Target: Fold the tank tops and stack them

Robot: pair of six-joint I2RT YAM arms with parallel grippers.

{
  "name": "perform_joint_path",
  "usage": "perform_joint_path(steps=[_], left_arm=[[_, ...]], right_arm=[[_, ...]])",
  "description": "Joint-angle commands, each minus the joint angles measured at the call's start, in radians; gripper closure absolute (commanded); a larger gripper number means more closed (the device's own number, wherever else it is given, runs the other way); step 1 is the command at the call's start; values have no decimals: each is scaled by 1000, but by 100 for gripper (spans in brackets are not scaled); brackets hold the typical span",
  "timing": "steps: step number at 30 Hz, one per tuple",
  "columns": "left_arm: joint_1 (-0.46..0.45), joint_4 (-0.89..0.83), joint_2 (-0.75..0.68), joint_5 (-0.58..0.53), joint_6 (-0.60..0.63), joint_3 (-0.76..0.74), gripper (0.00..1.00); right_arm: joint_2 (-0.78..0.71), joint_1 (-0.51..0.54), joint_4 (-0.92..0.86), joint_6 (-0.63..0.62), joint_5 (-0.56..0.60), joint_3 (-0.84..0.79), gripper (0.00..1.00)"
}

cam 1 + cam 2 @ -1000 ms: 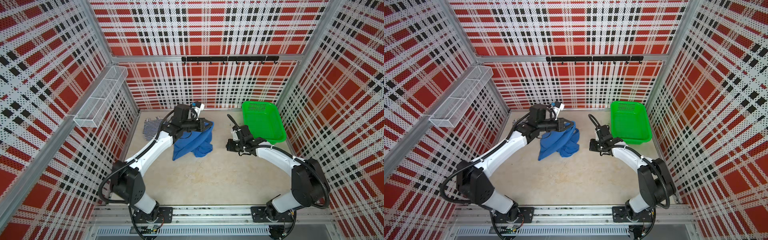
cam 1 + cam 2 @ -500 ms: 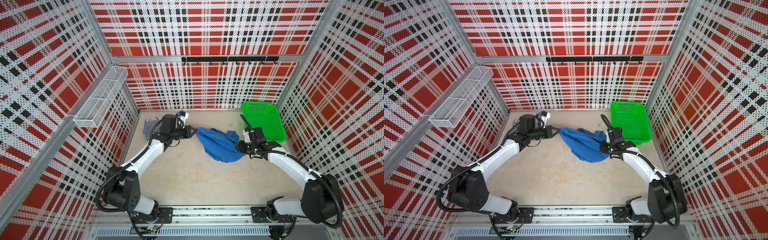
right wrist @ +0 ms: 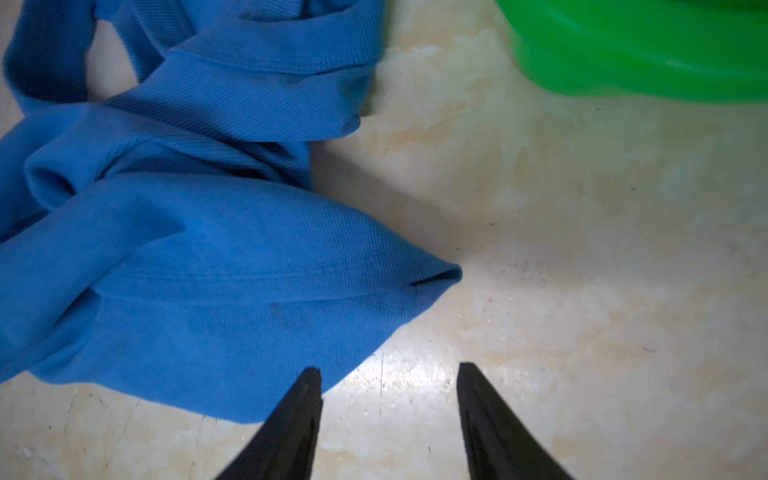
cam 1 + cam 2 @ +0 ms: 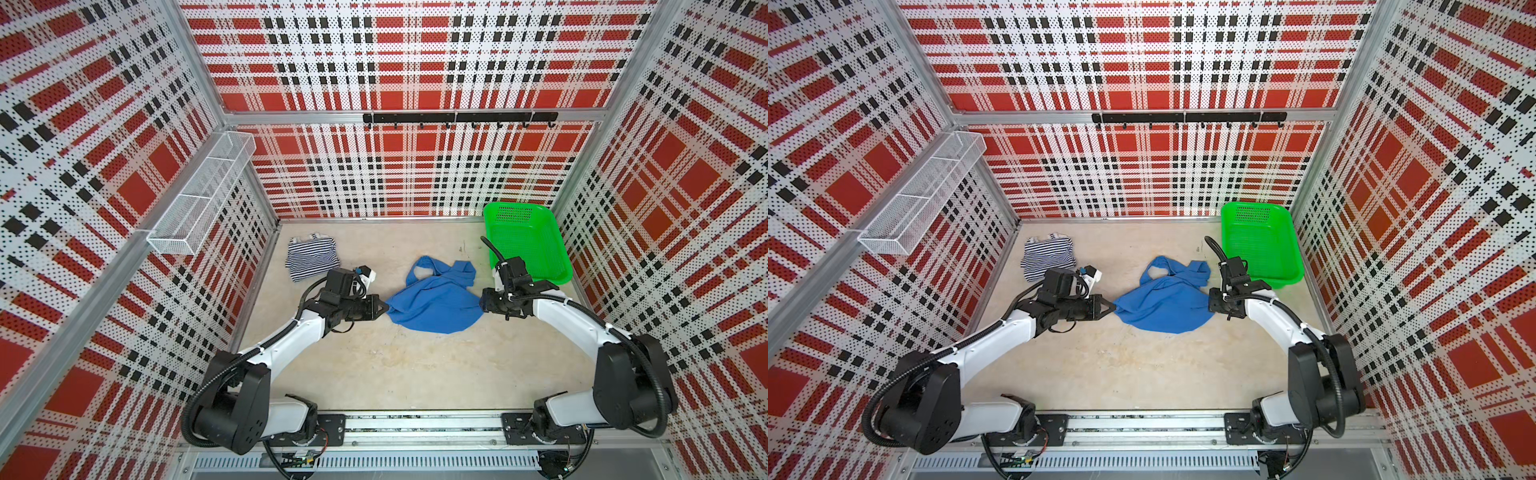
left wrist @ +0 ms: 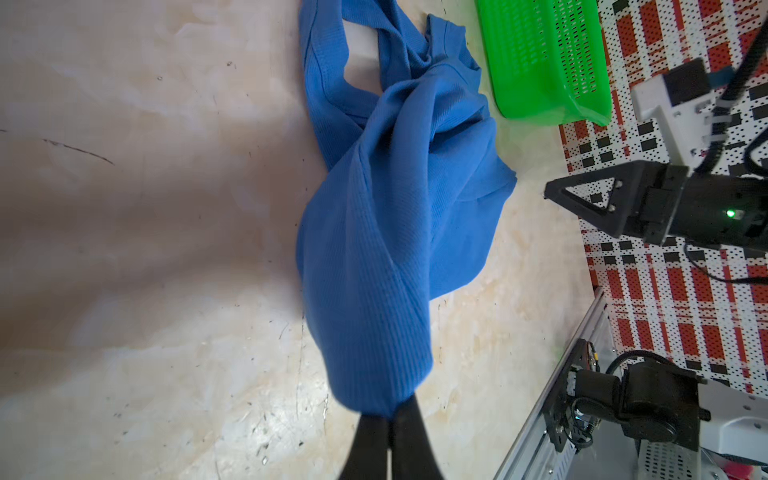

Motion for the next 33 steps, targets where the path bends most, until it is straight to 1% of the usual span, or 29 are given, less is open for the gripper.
perform_joint_path(steps=[1, 2, 4, 5, 6, 7, 8, 9, 10, 11, 12, 13, 15, 18, 21, 24, 33], left_arm=[[-7, 16, -5, 2, 23, -7, 100], [-8, 18, -3, 2, 23, -7, 100], [-7, 20, -3, -4, 23, -11, 100], [-4, 19, -7, -8, 23, -17, 100], [2, 19, -15, -19, 23, -24, 100], [14, 21, -30, -29, 17, -33, 100], [28, 27, -44, -33, 9, -43, 100], [50, 39, -62, -41, -7, -54, 100], [73, 52, -83, -51, -21, -64, 100], [89, 62, -102, -50, -29, -69, 100], [138, 70, -122, -47, -33, -71, 100], [165, 73, -139, -47, -36, -68, 100], [205, 78, -163, -37, -36, -52, 100], [243, 79, -192, -31, -33, -14, 100], [266, 76, -208, -27, -30, 21, 100], [279, 73, -212, -24, -26, 44, 100], [320, 99, -212, 9, -53, 44, 100]], right_arm=[[103, -9, 101, -43, -46, 46, 40], [138, -8, 125, -47, -56, 57, 38], [203, -9, 136, -52, -63, 79, 38], [229, -9, 137, -48, -63, 85, 40], [241, -9, 141, -46, -68, 84, 44], [241, -8, 147, -41, -72, 81, 55], [230, -9, 150, -35, -69, 79, 74], [215, -9, 138, -31, -60, 85, 97], [190, -9, 115, -29, -51, 99, 100], [161, -7, 95, -31, -48, 114, 100], [124, -7, 70, -32, -48, 135, 100], [87, -7, 44, -35, -54, 164, 100], [14, -8, -4, -38, -75, 218, 100], [-98, -7, -21, -41, -132, 283, 100], [-189, -9, -33, -48, -165, 330, 100], [-257, -9, -35, -45, -204, 339, 100], [-364, -13, -71, -35, -173, 290, 100]])
